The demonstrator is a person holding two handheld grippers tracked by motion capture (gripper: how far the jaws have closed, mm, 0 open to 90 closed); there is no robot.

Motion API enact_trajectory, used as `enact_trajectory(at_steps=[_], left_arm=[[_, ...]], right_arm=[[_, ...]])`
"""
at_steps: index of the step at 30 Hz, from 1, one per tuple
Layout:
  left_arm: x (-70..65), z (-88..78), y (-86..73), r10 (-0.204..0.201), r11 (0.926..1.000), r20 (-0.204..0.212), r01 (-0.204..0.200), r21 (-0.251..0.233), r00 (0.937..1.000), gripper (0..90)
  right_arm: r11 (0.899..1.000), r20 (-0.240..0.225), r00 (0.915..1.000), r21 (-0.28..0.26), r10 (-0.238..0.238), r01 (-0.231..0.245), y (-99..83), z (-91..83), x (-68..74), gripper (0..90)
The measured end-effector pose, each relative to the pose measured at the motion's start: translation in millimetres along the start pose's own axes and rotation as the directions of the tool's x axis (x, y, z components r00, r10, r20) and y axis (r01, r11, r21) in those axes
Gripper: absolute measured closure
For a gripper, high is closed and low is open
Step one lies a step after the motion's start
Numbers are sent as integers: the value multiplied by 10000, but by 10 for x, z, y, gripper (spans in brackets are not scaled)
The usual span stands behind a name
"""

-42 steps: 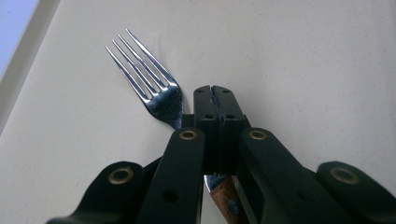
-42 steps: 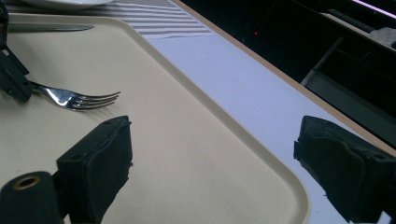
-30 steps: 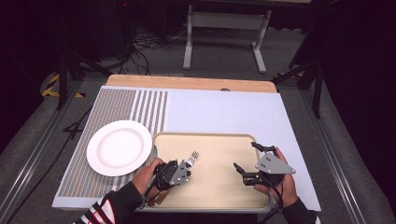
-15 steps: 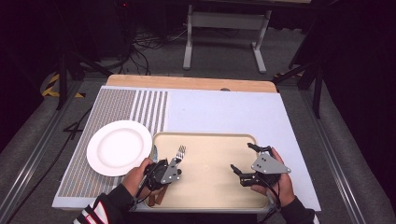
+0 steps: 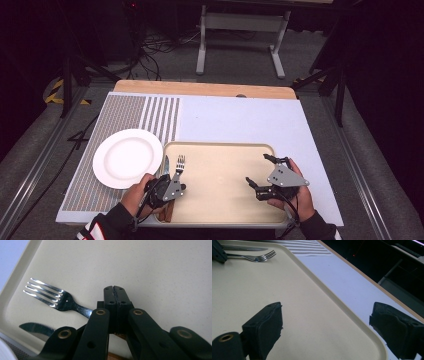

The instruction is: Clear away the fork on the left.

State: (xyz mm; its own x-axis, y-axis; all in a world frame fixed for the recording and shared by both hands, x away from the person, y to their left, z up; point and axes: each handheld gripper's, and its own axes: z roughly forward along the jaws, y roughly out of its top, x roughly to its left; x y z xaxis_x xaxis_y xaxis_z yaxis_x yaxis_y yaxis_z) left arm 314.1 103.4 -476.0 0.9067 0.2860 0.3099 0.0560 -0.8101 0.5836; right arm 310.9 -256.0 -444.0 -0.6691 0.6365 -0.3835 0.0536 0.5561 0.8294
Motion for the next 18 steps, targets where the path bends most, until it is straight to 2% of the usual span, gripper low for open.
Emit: enact_trajectory(at_steps=[11,18], left_arm=[[-16,-89,-126,-362,9993,53,363,-119,9993,899],[-28,-108,-155,-333,9992,112,335,-213,9994,896]], right_arm=[[10000,-92,10000,41,7,-6,2,8,8,113],[10000,-89,9999,22,76,-75,3,8,5,114]])
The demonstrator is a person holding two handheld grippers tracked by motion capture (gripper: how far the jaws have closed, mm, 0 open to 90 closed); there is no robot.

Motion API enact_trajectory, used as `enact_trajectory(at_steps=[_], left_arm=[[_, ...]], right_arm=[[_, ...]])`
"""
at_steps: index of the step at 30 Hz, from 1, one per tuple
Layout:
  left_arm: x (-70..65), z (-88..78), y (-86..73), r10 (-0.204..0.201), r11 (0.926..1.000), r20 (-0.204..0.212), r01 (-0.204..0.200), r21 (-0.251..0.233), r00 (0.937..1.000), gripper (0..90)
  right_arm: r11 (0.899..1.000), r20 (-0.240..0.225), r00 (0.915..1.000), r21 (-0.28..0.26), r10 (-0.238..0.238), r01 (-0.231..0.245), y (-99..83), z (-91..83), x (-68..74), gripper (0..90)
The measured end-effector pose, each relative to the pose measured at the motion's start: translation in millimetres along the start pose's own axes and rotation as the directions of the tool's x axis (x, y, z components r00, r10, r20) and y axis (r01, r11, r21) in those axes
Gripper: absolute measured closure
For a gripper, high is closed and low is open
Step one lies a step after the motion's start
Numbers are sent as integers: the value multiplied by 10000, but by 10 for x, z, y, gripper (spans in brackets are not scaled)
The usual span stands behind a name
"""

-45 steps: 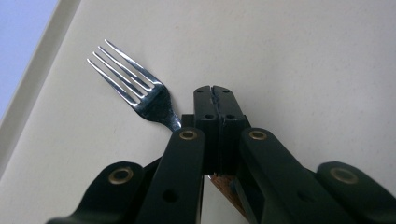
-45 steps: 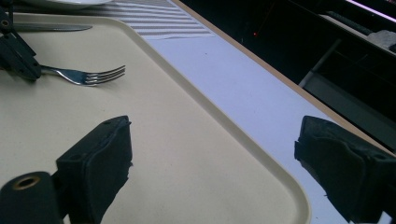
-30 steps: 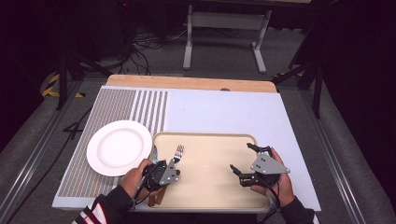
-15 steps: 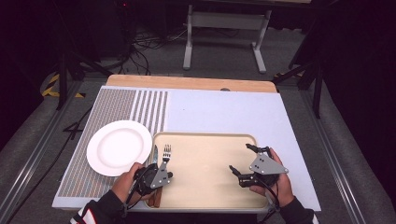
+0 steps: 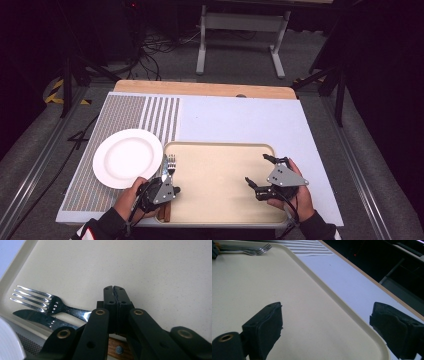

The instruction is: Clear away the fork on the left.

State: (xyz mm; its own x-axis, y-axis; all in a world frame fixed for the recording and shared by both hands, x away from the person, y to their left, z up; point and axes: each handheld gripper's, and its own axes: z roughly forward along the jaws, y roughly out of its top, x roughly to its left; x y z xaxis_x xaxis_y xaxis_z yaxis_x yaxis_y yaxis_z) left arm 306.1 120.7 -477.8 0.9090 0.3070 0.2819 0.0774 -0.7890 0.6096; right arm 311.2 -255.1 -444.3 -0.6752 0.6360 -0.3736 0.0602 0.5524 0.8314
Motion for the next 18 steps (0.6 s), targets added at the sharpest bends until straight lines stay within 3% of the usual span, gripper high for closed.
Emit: enact_trajectory(at_steps=[11,18], left_arm=[[6,-12,40,105,9995,-34,-106,-313,9999,888],[56,-135,68,109,9916,117,-93,-1294,9999,880]], right_arm=[[10000,-41,10000,-68,52,-52,3,-9,-4,115],[9999,-95,10000,-115,22,-24,27,-7,24,115]])
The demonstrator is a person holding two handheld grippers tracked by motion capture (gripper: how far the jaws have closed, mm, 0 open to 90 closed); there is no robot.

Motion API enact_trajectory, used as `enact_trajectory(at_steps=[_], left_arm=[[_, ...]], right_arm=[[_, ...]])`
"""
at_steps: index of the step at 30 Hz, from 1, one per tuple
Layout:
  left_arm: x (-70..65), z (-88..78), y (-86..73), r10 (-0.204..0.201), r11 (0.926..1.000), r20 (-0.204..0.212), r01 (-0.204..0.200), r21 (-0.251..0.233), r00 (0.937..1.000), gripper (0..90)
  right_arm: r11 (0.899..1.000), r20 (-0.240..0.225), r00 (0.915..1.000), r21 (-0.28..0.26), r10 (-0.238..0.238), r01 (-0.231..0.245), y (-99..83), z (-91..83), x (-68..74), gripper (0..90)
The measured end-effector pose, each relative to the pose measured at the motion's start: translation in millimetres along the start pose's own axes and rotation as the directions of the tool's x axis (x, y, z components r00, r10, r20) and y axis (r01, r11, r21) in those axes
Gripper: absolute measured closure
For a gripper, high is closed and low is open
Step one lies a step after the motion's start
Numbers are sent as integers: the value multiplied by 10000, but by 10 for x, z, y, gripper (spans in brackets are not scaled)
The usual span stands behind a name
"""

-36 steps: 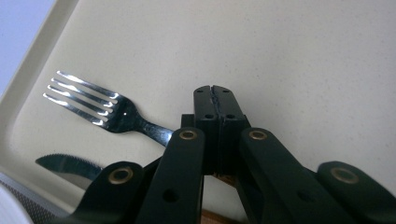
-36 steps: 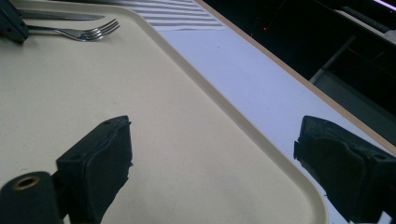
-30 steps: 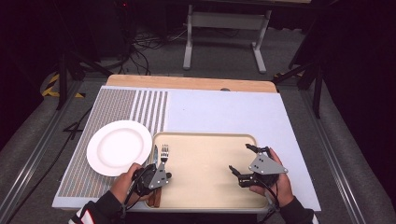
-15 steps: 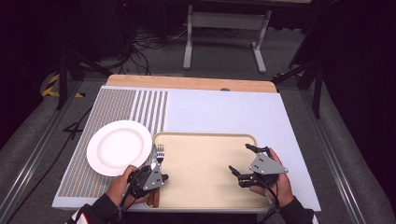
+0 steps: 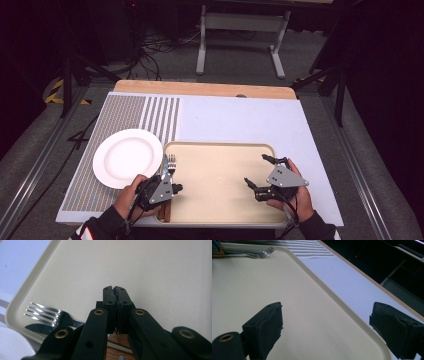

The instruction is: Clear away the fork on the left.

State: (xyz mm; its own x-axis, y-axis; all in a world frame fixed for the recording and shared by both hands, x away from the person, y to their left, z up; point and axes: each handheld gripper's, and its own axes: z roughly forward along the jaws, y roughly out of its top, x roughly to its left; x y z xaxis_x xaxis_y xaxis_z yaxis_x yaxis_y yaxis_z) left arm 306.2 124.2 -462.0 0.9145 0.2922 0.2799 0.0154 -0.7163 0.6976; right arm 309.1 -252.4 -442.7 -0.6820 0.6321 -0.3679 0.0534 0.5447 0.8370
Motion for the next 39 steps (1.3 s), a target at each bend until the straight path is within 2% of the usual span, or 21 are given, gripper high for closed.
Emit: enact_trajectory(at_steps=[1,5,11,14,21,24,25,30,32,33,36,39], left_arm=[[16,-24,1,-81,9998,19,82,-205,10000,879],[43,-81,3,-216,9990,-198,208,-403,9996,866],[62,-145,10,-186,9974,-528,149,-698,9984,852],[66,-174,16,-337,9955,-726,270,-909,9968,832],[70,-224,30,-487,9930,-1082,365,-1119,9929,731],[70,-235,40,-604,9915,-1185,458,-1219,9911,629],[72,-239,45,-619,9911,-1223,465,-1250,9906,629],[76,-253,40,-845,9859,-1279,643,-1547,9882,442],[79,-261,38,-817,9848,-1251,607,-1629,9888,414],[76,-275,35,-802,9811,-1103,589,-1843,9907,385],[65,-312,39,-844,9712,-1061,580,-2311,9908,310],[67,-327,39,-962,9676,-1097,671,-2435,9893,206]], right_arm=[[10000,-25,10000,2,-42,42,3,4,4,115],[9999,-78,9999,9,-100,100,10,12,22,115],[9999,-97,9999,-29,-112,112,17,9,37,116],[9999,-106,9999,-48,-108,108,24,1,40,116],[9998,-92,9998,-101,-159,158,40,-6,49,116],[9998,-102,9998,-121,-161,159,43,-7,54,116],[9998,-103,9998,-116,-160,159,44,-7,55,115],[9998,-134,9998,-143,-155,153,52,-11,57,116],[9998,-136,9998,-147,-143,141,51,-11,56,116],[9998,-140,9998,-149,-141,139,51,-11,56,116],[9998,-142,9998,-138,-130,128,47,-11,52,118],[9998,-119,9998,-140,-144,142,46,-10,48,118]])
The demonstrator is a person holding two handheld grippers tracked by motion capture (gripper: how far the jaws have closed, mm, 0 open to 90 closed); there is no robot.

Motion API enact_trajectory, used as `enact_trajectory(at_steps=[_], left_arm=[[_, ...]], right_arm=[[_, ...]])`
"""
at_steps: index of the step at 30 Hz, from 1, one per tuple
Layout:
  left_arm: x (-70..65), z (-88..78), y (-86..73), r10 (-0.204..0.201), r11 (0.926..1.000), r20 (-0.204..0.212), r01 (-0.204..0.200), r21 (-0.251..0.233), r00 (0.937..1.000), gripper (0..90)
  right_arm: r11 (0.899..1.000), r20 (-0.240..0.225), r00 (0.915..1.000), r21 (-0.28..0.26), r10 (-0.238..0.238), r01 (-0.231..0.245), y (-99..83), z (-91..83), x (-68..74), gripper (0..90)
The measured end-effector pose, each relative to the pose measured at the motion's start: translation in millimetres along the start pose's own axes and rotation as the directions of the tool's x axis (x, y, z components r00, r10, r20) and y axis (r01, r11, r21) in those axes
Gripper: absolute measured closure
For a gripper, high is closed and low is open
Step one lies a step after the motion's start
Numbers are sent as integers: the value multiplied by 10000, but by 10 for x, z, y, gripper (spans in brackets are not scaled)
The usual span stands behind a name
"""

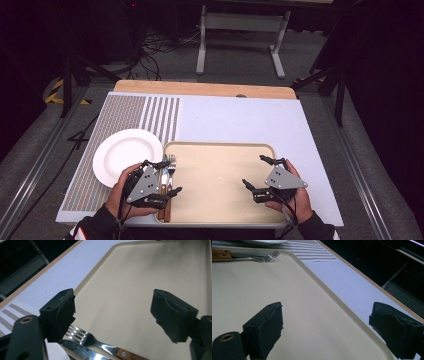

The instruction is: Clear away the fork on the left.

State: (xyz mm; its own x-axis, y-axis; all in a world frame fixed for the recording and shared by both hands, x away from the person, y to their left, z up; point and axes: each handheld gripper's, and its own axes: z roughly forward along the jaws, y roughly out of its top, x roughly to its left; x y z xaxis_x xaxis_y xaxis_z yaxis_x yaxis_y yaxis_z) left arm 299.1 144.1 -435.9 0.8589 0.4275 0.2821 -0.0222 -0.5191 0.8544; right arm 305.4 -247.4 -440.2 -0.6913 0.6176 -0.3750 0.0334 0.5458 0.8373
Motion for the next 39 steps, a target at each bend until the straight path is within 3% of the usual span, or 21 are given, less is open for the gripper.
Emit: enact_trajectory(at_steps=[9,15,17,29,39], left_arm=[[49,-47,-53,-423,9991,-174,421,-89,9990,69],[86,-111,-97,-154,9997,-191,158,194,9997,62],[93,-135,-114,-129,9996,-434,140,243,9990,54],[164,-299,-308,-631,9970,-792,664,394,9949,43],[167,-422,-506,-629,9934,-1164,734,877,9912,55]], right_arm=[[10000,2,10000,-55,-30,30,1,-5,-3,117],[9999,-36,10000,-104,35,-35,-3,-12,-14,117],[9999,-61,10000,-108,19,-19,-3,-11,-15,117],[9996,-68,9997,-133,238,-238,-15,-7,-47,116],[9998,-8,9998,-73,186,-186,-21,-4,-58,117]])
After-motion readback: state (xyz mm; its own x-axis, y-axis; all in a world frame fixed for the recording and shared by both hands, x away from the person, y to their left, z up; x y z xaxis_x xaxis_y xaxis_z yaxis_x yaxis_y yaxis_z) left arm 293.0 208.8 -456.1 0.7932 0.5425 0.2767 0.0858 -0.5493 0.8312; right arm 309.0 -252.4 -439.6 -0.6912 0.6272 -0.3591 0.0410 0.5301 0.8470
